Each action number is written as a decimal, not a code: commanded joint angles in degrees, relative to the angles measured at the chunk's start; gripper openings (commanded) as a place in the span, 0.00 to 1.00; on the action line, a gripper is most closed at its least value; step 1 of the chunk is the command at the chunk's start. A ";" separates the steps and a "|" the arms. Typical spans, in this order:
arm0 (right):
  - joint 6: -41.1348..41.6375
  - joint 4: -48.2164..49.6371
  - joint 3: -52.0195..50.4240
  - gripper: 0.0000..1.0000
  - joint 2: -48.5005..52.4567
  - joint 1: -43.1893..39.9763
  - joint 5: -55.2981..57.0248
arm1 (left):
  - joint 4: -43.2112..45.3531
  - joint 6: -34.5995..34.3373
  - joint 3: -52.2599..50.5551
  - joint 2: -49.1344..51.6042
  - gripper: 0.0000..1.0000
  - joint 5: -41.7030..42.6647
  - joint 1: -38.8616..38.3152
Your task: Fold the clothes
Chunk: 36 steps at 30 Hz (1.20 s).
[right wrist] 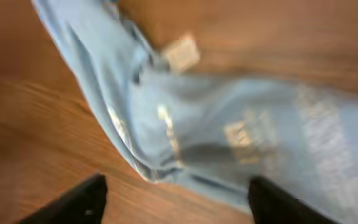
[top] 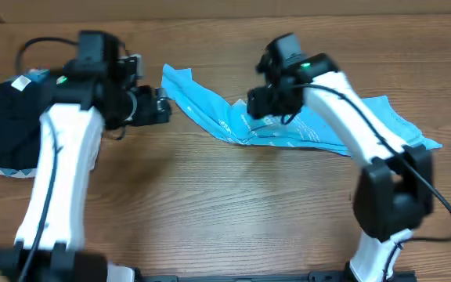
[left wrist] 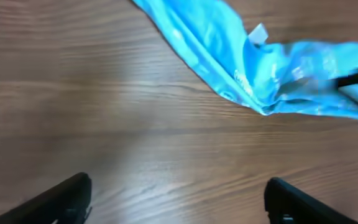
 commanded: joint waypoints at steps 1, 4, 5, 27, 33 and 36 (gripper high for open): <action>0.04 0.39 1.05 0.86 -1.40 -3.15 -3.32 | 4.26 6.58 0.85 7.34 0.94 5.11 -4.24; 0.09 0.48 1.05 0.88 -1.40 -5.33 -6.45 | 5.33 8.00 0.85 12.09 0.88 0.37 -7.06; 0.09 0.24 1.05 0.88 -1.40 -5.90 -6.47 | 5.97 7.02 0.85 13.35 0.88 -1.97 -7.50; 9.86 -0.94 0.61 0.83 3.41 -41.46 -0.68 | 12.98 3.39 1.05 23.06 0.82 8.85 -6.51; 1.99 1.68 0.61 0.85 8.26 -49.94 -13.66 | 8.31 4.46 2.40 22.18 0.83 8.85 -6.49; -2.73 6.21 0.61 0.86 8.98 -50.31 -22.73 | 7.26 4.42 3.87 21.35 0.83 8.92 -6.51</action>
